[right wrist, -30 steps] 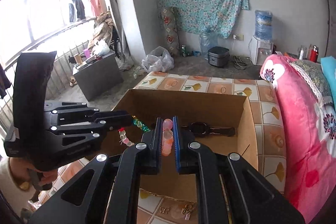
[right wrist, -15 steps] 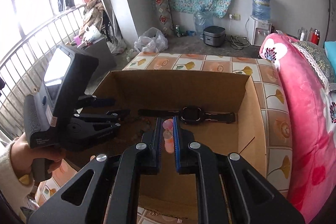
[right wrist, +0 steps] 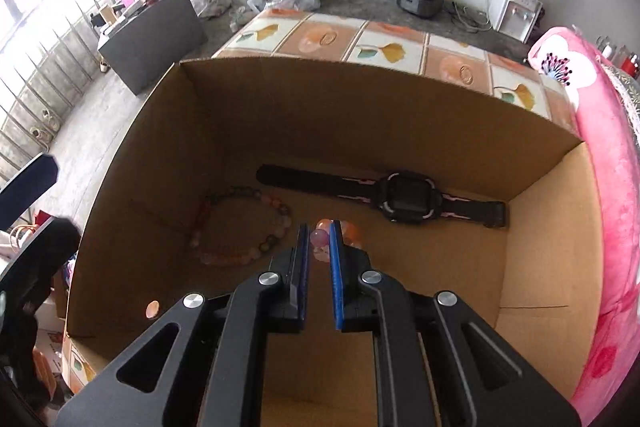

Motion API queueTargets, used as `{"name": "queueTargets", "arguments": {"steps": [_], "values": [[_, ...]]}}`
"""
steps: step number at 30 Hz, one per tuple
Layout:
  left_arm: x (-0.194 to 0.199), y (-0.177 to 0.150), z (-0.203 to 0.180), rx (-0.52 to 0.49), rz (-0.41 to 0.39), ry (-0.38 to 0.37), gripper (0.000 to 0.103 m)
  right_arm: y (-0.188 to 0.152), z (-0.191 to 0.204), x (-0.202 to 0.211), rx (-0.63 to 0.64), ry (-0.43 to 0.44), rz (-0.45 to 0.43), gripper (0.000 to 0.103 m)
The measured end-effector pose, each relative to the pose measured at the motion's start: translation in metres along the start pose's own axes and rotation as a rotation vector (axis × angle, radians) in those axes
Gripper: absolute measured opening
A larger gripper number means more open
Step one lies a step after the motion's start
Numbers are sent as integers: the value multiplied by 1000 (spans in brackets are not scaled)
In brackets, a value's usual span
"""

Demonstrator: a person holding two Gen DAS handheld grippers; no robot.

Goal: Organize jewelry

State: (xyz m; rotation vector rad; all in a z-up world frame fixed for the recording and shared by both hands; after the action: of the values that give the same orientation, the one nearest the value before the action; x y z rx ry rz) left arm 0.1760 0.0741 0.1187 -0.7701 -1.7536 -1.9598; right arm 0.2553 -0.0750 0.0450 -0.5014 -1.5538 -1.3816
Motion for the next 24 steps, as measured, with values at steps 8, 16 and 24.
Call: {"name": "queueTargets", "arguments": {"steps": [8, 16, 24], "values": [[28, -11, -12, -101, -100, 27, 47, -2, 16, -15, 4, -48, 49, 11], [38, -28, -12, -87, -108, -11, 54, -8, 12, 16, 76, -170, -48, 47], [101, -86, -43, -186, -156, -236, 54, -111, -17, 140, -23, 23, -389, 49]]}}
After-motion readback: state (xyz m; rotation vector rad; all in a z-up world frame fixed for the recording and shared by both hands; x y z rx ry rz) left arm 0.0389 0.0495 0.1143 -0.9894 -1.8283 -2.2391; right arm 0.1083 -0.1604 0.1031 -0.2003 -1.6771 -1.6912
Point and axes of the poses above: each gripper's, at about its wrist camera, not at the fingertips, and x roughly against the way its jaws point, z to its left, y to its top, the point moved 5 cm from there along -x, roughly the way its jaws point, and after that the axes turned 2 degrees about y, right-handed, at the moved point
